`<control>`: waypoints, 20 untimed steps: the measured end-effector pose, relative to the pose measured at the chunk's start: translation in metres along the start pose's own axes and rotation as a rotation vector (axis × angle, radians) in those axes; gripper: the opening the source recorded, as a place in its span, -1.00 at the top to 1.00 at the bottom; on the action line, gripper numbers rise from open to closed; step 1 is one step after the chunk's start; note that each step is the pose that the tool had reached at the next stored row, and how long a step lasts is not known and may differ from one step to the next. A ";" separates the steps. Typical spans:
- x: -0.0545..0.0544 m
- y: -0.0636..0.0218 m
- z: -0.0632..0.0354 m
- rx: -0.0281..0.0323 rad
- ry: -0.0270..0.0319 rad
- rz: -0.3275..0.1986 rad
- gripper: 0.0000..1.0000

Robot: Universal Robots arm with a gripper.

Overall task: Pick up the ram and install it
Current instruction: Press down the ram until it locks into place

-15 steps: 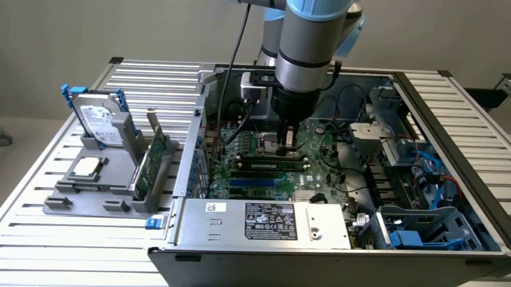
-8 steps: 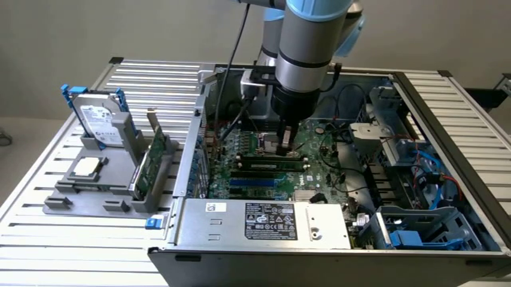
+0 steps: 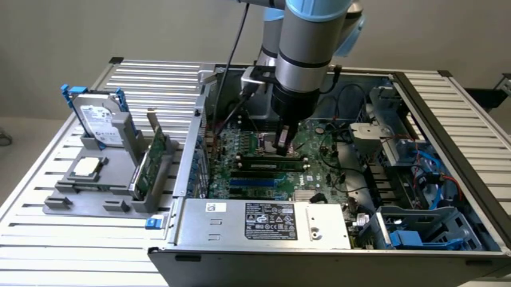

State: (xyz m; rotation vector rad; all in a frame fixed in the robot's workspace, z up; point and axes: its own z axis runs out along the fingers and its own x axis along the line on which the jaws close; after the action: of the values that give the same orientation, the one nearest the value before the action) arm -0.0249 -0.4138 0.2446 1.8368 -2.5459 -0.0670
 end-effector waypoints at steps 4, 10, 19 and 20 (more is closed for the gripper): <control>0.000 0.0000 0.0000 0.0014 -0.0021 0.059 0.79; 0.000 0.0000 0.0000 0.0040 -0.0036 0.143 0.79; 0.000 0.0000 0.0000 0.0106 0.0029 0.250 0.79; 0.000 0.0000 0.0000 0.0114 0.0037 0.261 0.79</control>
State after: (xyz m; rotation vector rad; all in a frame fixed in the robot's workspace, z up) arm -0.0249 -0.4138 0.2446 1.4888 -2.7621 -0.0483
